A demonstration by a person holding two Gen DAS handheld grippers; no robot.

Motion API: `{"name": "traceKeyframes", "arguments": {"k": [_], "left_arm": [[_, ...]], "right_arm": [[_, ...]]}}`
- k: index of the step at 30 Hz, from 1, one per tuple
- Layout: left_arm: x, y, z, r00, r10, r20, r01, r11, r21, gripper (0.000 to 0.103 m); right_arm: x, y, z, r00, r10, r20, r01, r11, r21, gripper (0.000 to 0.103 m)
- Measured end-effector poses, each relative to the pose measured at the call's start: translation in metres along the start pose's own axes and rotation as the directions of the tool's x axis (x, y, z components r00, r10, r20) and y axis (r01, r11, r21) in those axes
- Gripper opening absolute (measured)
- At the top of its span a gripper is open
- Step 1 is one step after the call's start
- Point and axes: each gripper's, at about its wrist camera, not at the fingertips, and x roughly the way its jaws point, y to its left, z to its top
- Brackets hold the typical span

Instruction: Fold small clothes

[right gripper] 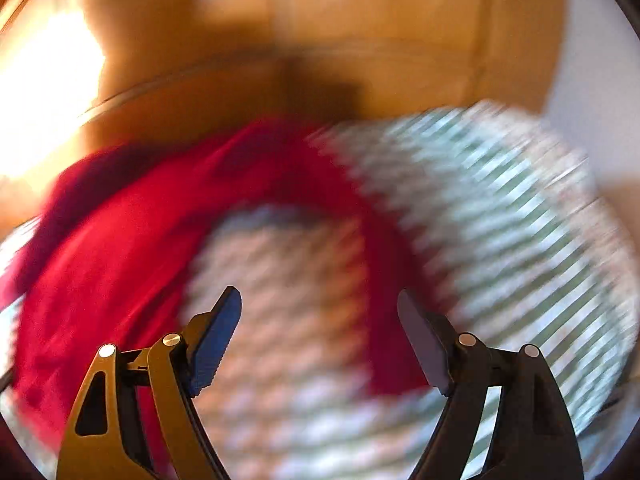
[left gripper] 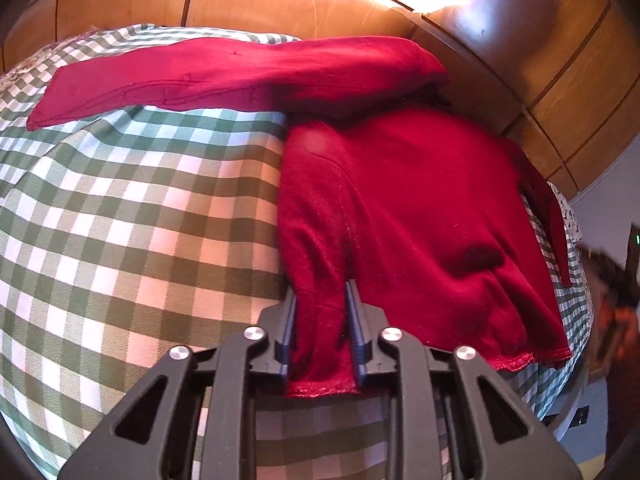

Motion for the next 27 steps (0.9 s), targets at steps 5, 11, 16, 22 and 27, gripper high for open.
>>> {"name": "traceKeyframes", "arguments": {"k": [5, 11, 16, 22, 27], "left_arm": [[-0.013, -0.003, -0.005, 0.999, -0.001, 0.038, 0.001, 1.000, 0.002, 0.011], [-0.047, -0.006, -0.014, 0.994, -0.047, 0.096, 0.046, 0.999, 0.013, 0.010], [-0.082, -0.009, -0.028, 0.989, -0.107, 0.103, 0.105, 0.994, 0.018, 0.010], [-0.089, -0.022, -0.084, 0.990, -0.144, -0.002, 0.144, 0.989, 0.013, 0.010], [-0.077, 0.006, -0.096, 0.997, -0.075, -0.033, 0.072, 0.994, -0.082, 0.032]], "right_arm": [[0.003, 0.057, -0.081, 0.954, 0.225, -0.198, -0.227, 0.974, 0.013, 0.068], [-0.019, 0.106, -0.112, 0.958, 0.201, -0.205, -0.229, 0.965, -0.124, 0.008], [-0.080, 0.086, -0.093, 0.977, 0.199, -0.080, -0.209, 0.967, -0.148, 0.007], [-0.103, 0.034, -0.110, 0.987, 0.129, -0.095, -0.143, 0.977, -0.156, 0.007], [-0.073, 0.032, -0.154, 0.981, 0.026, -0.193, -0.062, 0.982, -0.181, 0.008]]}}
